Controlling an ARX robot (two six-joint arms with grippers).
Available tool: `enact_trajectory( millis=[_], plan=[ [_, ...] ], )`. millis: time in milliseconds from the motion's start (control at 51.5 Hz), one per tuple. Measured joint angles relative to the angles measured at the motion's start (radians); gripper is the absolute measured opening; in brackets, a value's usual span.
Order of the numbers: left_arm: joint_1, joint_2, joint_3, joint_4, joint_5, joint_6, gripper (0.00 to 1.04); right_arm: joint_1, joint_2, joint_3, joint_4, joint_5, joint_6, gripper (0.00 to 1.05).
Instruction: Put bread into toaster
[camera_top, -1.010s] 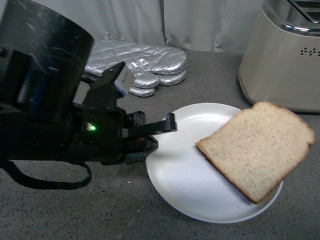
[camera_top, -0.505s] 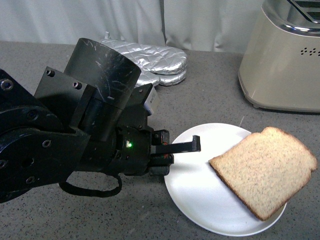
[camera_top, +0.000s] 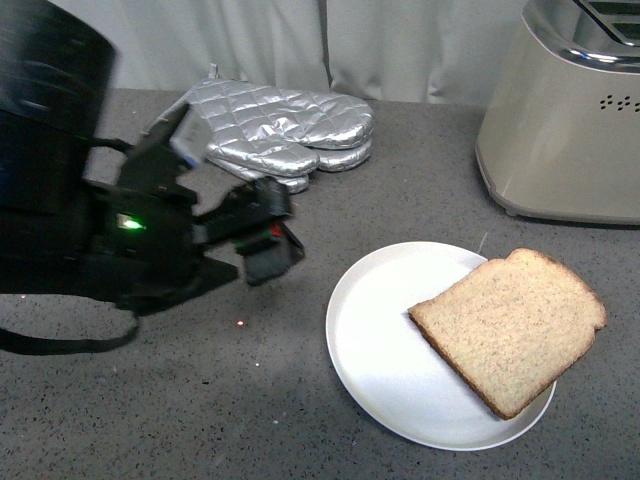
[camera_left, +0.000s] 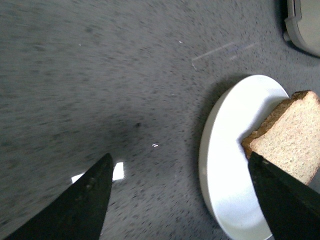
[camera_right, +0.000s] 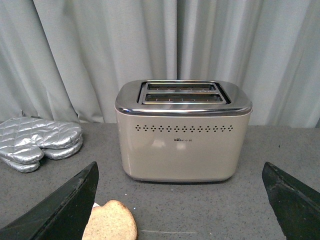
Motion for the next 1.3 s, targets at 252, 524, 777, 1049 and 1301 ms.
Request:
enact_trajectory(
  millis=[252,524,777,1049,1301],
  plan=[
    [0.446,-0.408,-0.277,-0.232,0.188,0.157,0.98,0.0,0.0,0.0,0.0,0.0,0.0,0.95],
    [0.884,-0.972,-0.614,0.195,0.243,0.401,0.72,0.0,0.0,0.0,0.0,0.0,0.0,0.95],
    [0.752,-1.661,-0.655,-0.275,0.074,0.467,0.31,0.0,0.0,0.0,0.0,0.0,0.0,0.95],
    [0.323,-1.851,-0.654,-0.42,-0.314,0.482,0.04,0.0,0.0,0.0,0.0,-0.002,0.0,0.95],
    [0.317,-1.852,-0.654,-0.42,-0.318,0.482,0.04,0.0,0.0,0.0,0.0,0.0,0.0,0.95]
  ],
)
